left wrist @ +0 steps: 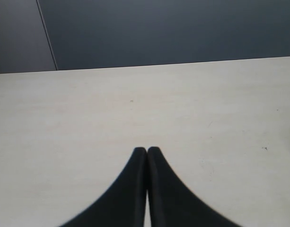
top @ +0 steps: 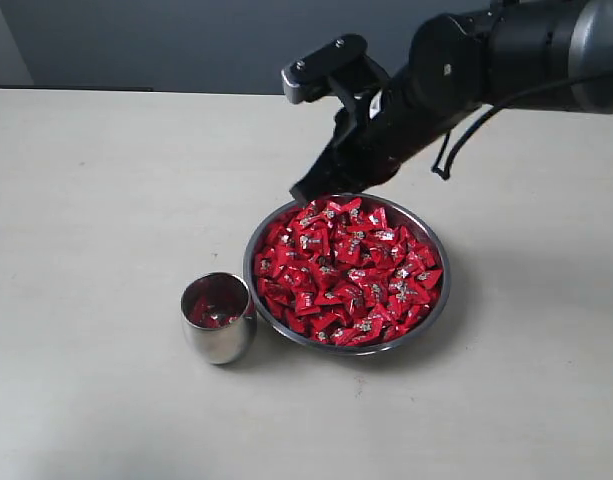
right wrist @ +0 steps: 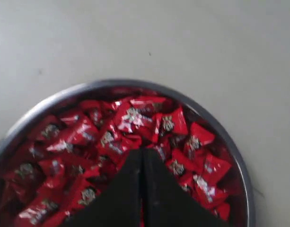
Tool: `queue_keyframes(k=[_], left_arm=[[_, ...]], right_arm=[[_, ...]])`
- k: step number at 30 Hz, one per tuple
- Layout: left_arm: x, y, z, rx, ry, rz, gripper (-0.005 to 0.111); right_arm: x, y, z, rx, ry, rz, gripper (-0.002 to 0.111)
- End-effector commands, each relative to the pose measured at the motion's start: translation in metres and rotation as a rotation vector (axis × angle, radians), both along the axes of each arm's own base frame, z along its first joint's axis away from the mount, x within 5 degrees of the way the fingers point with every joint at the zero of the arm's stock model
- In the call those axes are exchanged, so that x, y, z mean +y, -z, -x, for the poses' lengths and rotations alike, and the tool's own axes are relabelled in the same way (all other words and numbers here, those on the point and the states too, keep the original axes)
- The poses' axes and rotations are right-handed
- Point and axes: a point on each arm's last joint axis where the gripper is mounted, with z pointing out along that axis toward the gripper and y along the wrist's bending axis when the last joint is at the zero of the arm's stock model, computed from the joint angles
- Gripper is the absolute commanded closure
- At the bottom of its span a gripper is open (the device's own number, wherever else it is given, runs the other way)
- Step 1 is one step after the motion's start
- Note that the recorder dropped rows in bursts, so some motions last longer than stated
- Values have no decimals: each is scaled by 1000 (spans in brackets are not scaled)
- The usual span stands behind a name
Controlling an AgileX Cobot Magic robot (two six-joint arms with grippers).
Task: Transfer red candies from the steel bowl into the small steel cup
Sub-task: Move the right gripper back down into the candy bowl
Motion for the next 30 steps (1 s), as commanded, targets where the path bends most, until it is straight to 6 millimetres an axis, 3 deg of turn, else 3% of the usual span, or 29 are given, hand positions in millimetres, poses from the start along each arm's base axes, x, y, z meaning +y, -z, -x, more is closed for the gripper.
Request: queue_keyframes(k=[1, 9, 18, 30], left_arm=[[0, 1, 0, -3, 6, 1, 106], [0, 1, 0, -3, 4, 1, 106], [4, 1, 1, -3, -77, 1, 106], [4, 1, 1, -3, -77, 1, 106]], right_arm=[[-24, 14, -6, 43, 34, 73, 109], [-34, 22, -10, 61, 6, 177, 109], [-25, 37, -19, 192, 24, 231, 109], [-18, 33, -23, 228, 45, 196, 109]])
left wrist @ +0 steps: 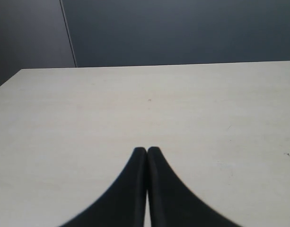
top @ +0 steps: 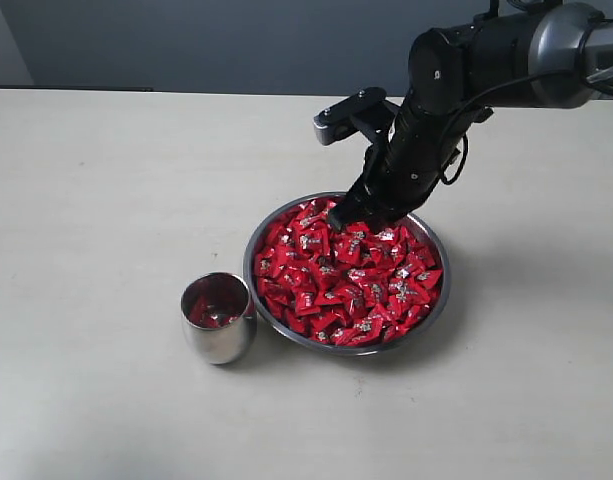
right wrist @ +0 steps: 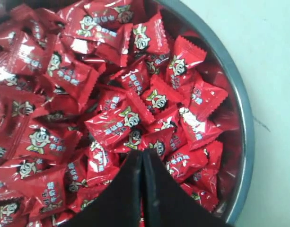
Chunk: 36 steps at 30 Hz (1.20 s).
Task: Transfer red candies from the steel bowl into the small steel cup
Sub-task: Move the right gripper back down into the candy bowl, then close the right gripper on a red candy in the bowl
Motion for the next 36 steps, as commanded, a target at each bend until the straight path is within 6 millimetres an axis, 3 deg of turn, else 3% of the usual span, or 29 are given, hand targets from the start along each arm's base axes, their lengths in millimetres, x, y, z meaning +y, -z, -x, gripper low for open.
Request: queue_keyframes(k=[1, 10, 16, 18, 25, 36], left_arm=[[0, 1, 0, -3, -7, 1, 106], [0, 1, 0, -3, -7, 1, 106], [0, 1, 0, -3, -7, 1, 106], [0, 1, 0, -3, -7, 1, 106], [0, 1, 0, -3, -7, 1, 106], [0, 1, 0, -3, -7, 1, 106]], right_arm=[[-1, -2, -1, -1, 1, 1, 109], [-4, 3, 1, 36, -9, 41, 107], [-4, 18, 1, 85, -5, 72, 71], [-2, 19, 0, 78, 8, 60, 64], [-1, 18, -3, 43, 13, 45, 77], [0, 18, -6, 15, 16, 28, 78]])
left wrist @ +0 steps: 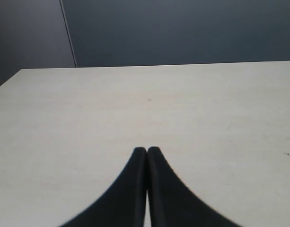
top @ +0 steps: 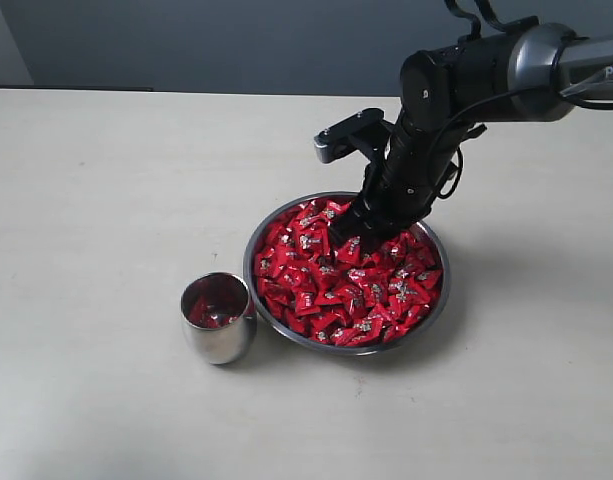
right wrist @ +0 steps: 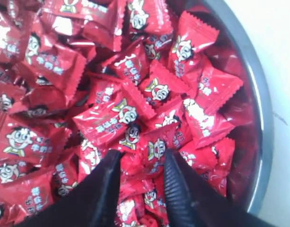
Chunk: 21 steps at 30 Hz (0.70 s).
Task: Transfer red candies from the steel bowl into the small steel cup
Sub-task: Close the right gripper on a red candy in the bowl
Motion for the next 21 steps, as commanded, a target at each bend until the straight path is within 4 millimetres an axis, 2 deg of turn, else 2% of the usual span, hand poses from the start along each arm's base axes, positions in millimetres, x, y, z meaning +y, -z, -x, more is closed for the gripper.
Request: queue_keyframes(k=[1, 7, 13, 21], left_arm=[[0, 1, 0, -3, -5, 1, 106], [0, 1, 0, -3, -5, 1, 106], [0, 1, 0, -3, -5, 1, 106], [0, 1, 0, -3, -5, 1, 106]], right_arm=[[0, -3, -4, -26, 9, -10, 78], [0, 1, -5, -24, 25, -12, 78], [1, 17, -6, 9, 37, 10, 78], [4, 24, -11, 29, 44, 32, 78]])
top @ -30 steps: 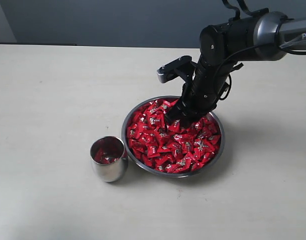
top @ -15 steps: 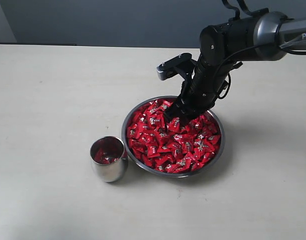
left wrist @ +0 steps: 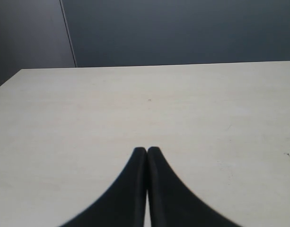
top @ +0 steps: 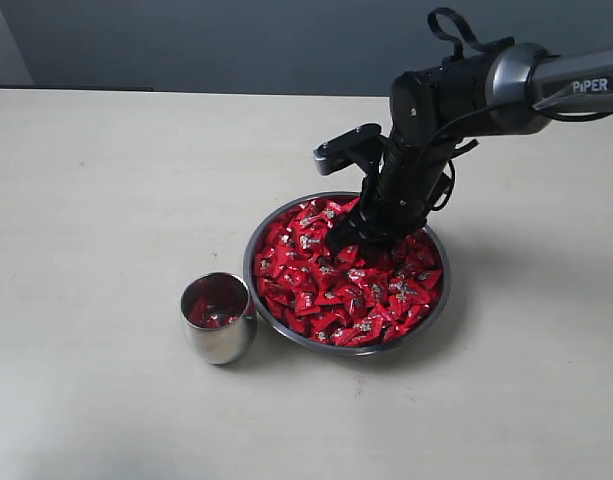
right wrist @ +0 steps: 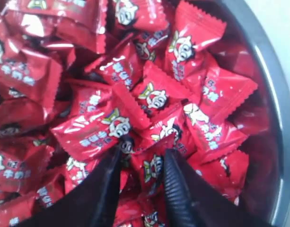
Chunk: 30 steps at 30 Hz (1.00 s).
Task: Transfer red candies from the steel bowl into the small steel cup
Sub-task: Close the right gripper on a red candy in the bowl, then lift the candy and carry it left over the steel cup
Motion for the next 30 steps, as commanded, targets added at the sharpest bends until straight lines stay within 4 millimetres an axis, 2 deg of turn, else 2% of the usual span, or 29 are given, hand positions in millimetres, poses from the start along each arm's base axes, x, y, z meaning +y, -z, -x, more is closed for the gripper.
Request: queue_keyframes(k=[1, 8, 19, 23, 30], left_arm=[[0, 1, 0, -3, -5, 1, 106], [0, 1, 0, -3, -5, 1, 106], [0, 1, 0, -3, -5, 1, 106], [0, 1, 0, -3, -5, 1, 106], [0, 1, 0, -3, -5, 1, 106]], right_arm=[[0, 3, -5, 3, 2, 14, 78], [-2, 8, -7, -4, -3, 48, 78], [-7, 7, -6, 1, 2, 99, 88], [-7, 1, -6, -9, 11, 90, 93], [-4, -23, -10, -57, 16, 54, 100]])
